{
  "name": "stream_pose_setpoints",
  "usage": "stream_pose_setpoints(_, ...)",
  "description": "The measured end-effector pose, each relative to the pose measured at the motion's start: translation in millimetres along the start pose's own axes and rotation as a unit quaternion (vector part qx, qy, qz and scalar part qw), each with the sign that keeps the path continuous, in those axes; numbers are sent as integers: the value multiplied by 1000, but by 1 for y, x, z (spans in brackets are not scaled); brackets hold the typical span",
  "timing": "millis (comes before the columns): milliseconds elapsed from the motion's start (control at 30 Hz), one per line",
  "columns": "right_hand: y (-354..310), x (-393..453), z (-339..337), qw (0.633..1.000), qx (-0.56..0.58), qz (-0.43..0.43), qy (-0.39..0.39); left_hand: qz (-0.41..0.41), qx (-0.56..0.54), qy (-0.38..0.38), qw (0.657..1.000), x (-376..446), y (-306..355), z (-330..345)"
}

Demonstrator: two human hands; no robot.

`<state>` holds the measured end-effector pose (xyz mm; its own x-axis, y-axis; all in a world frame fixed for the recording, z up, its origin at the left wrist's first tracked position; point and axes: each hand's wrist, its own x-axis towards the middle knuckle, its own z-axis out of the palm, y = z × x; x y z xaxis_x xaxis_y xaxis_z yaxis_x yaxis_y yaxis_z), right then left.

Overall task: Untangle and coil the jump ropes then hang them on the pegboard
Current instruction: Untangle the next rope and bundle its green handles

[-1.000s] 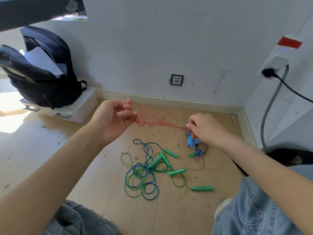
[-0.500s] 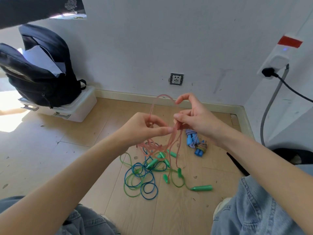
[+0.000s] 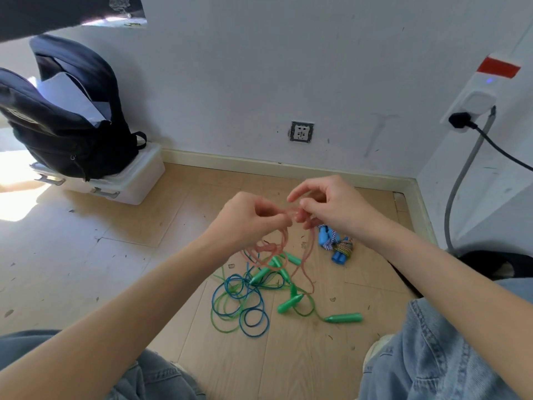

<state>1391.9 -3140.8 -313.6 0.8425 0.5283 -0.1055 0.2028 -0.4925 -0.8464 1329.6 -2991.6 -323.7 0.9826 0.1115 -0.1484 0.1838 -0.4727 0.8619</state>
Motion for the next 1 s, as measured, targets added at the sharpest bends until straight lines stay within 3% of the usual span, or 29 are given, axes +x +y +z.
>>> stream_pose_setpoints(100, 5, -1, -10, 989, -111, 71, -72, -8, -75, 37, 996, 1, 0, -20)
stream_pose_setpoints(233, 4, -5, -6, 976, -107, 71, -178, -15, -163, 50, 985, 3, -1, -27)
stream_pose_setpoints(400, 9, 2, 0, 975, -221, -1, -32, 19, -236, -84, 968, 0, 6, -25)
stream_pose_setpoints(533, 9, -2, 8, 952, -304, -28, -9, 35, -197, -199, 959, -3, 6, -19)
stream_pose_setpoints(600, 10, -2, 14, 950, -308, -46, 2, 29, -199, -218, 955, -3, 5, -19)
stream_pose_setpoints(667, 8, -1, 12, 959, -280, -47, 2, 10, -152, -183, 971, 0, 3, -22)
stream_pose_setpoints(733, 3, 0, 4, 977, -211, -37, -20, -24, -28, -94, 995, 4, -2, -23)
stream_pose_setpoints(833, -6, -3, -7, 995, -72, -23, -64, -29, 98, 10, 995, 8, -13, -22)
stream_pose_setpoints(900, -9, -6, -10, 995, 2, -14, -96, 54, 90, 3, 994, 7, -11, -21)
stream_pose_setpoints(1000, -14, -9, -10, 991, 85, -42, -89, 103, 5, -104, 989, 4, -4, -20)
